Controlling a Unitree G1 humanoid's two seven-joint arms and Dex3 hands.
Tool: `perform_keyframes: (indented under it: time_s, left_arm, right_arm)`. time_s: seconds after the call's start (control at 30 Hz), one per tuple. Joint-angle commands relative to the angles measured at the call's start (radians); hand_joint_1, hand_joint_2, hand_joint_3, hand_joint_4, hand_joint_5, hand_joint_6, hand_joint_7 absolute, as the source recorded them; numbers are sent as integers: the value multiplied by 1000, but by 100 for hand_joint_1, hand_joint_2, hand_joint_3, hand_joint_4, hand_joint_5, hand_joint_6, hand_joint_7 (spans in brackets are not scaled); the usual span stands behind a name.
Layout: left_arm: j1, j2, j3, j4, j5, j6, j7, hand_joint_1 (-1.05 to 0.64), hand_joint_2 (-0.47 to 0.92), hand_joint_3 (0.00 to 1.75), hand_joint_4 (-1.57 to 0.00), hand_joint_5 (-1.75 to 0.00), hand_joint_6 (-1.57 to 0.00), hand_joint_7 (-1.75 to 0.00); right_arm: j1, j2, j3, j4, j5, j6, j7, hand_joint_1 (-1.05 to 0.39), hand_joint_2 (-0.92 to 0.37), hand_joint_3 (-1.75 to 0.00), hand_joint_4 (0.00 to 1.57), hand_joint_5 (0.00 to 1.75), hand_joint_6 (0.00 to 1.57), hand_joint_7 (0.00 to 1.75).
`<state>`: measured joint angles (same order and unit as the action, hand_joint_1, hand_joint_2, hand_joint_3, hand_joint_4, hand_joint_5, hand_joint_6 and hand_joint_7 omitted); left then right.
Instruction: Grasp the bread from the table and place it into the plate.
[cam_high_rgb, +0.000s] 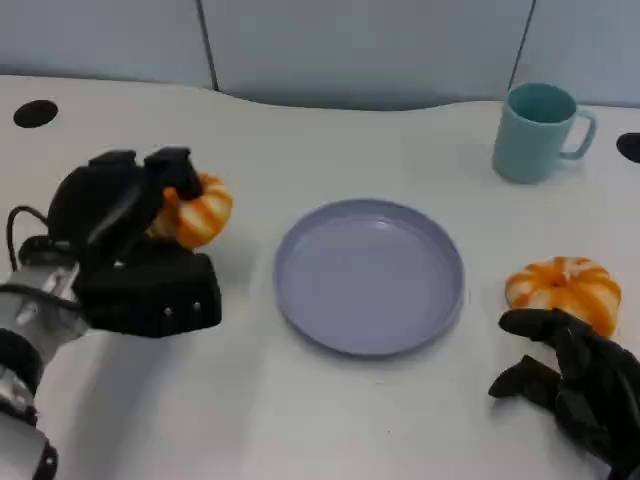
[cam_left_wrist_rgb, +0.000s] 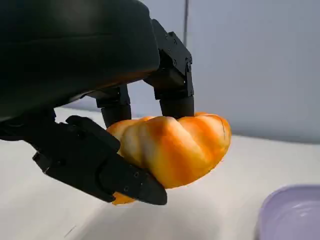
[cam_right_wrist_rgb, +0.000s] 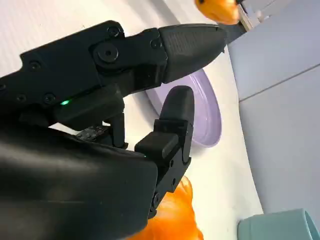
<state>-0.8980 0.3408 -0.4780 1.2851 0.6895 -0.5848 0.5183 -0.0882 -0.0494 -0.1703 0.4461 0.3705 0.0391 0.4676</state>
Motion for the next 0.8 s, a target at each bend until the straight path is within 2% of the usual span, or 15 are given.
perform_keyframes:
  time_s: [0.03, 0.2, 0.3, 0.47, 0.63, 0.8]
  left_arm:
    - [-65, -33, -32, -28, 35, -46, 36, -4, 55, 88, -85, -175, -68, -175]
    - [-99, -108, -74, -38, 75, -67, 65, -7, 53, 89, -87, -175, -70, -175]
    - [-113, -153, -94, -39, 90, -81, 62, -6, 46, 102, -89, -175, -70, -175]
    - [-129, -207, -107, -25, 80, -109, -20, -14, 52, 107, -92, -175, -74, -175]
    - [-138, -249, -138, -13, 99, -104, -57, -19, 57, 103, -94, -175, -79, -168]
    - [-144, -273, -148, 2, 90, -83, -120, -21, 58, 97, -93, -175, -77, -170]
  right_arm:
    - [6, -12, -5, 37, -8, 12, 1, -43, -92, -26, 60, 142, 60, 98]
    - [18, -11, 0, 25, -19, 0, 2, -43, -92, -26, 60, 142, 59, 97]
    - [19, -10, 1, 19, -18, 8, 1, -43, -92, -26, 59, 142, 59, 97]
    - [20, -8, 1, 22, -19, -1, 2, -44, -92, -26, 60, 143, 60, 98]
    - [24, -5, 0, 14, -14, 1, 2, -43, -92, -27, 58, 143, 60, 99]
    - [27, -5, 2, 12, -16, -1, 5, -44, -92, -26, 58, 142, 59, 99]
